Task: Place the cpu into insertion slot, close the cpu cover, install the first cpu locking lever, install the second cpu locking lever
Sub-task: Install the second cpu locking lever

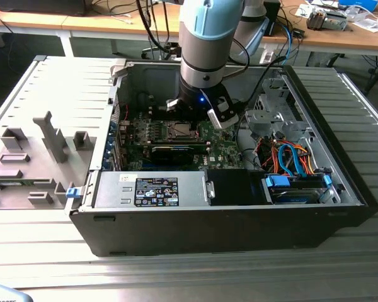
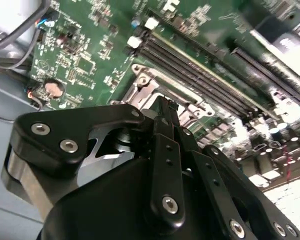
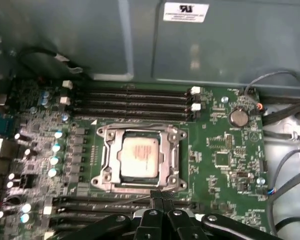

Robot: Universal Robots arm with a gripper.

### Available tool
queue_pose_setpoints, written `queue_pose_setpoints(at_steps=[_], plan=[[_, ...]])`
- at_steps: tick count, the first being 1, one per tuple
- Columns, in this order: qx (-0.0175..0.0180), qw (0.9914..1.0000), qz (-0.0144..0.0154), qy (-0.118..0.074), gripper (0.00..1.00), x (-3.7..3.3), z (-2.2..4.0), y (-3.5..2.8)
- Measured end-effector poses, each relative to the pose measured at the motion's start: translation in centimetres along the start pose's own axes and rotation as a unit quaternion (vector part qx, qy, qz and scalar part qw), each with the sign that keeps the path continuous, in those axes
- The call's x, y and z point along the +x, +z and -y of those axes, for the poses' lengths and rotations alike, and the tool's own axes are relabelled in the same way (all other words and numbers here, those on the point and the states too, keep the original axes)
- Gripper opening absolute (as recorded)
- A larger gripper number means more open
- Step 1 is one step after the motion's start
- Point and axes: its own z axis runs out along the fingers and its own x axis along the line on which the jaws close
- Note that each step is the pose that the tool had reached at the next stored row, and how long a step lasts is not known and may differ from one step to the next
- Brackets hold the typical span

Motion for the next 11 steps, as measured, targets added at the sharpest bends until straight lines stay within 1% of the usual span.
queue_pose_setpoints(at_steps=[1, 2, 3, 8, 9, 11], plan=[[0.0, 1.0, 0.0, 0.0, 0.11, 0.22, 0.1, -0.02], [0.0, 1.0, 0.0, 0.0, 0.11, 0.69, 0.25, -0.05], [0.0, 1.0, 0.0, 0.0, 0.11, 0.96, 0.31, -0.06], [0.0, 1.0, 0.0001, 0.0, 0.11, 2.51, 0.48, -0.02], [0.0, 1.0, 0.0001, 0.0, 0.11, 2.98, 0.58, 0.03], [-0.0002, 1.0, 0.0001, 0.0, 0.11, 3.31, 0.76, 0.5]])
